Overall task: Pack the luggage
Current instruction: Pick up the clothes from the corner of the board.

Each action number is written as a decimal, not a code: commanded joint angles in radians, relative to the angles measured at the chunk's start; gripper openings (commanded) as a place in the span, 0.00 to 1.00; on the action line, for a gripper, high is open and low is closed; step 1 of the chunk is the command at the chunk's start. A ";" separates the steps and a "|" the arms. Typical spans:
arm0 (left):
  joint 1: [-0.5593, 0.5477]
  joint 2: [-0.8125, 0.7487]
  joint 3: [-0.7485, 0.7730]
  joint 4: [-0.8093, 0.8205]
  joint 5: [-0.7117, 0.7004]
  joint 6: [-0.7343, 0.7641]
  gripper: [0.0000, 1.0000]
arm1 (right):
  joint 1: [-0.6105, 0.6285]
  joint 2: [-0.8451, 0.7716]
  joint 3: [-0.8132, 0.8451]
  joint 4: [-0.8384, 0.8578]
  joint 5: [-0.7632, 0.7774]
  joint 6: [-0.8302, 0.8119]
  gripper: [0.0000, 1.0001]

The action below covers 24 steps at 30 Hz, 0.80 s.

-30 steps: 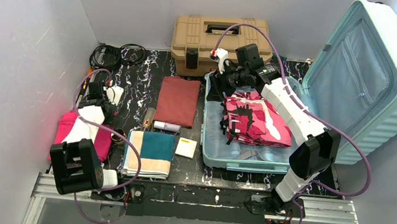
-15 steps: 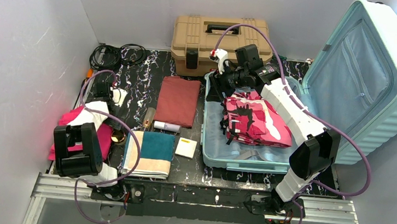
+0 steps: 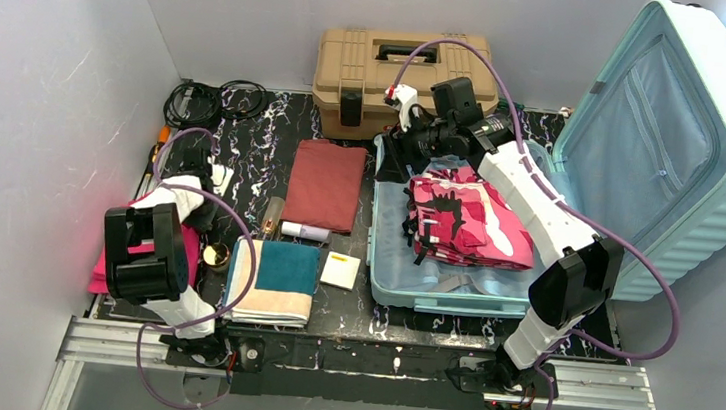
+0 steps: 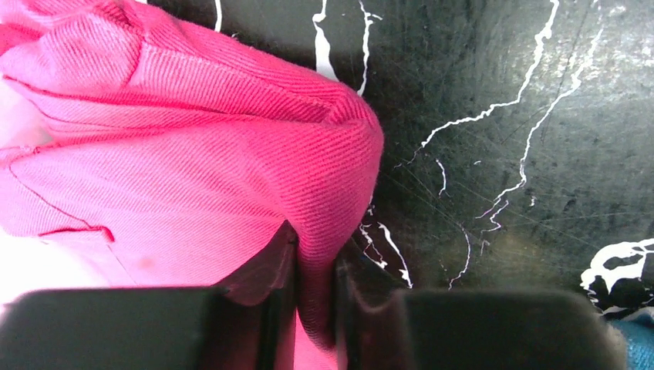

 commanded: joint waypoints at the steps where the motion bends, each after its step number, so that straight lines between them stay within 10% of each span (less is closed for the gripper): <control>1: 0.003 0.029 0.028 -0.045 0.022 -0.033 0.00 | 0.002 0.015 0.059 0.012 -0.010 0.011 0.63; 24: 0.006 -0.025 0.399 -0.303 0.304 -0.269 0.00 | 0.138 0.319 0.164 0.532 -0.134 0.487 0.75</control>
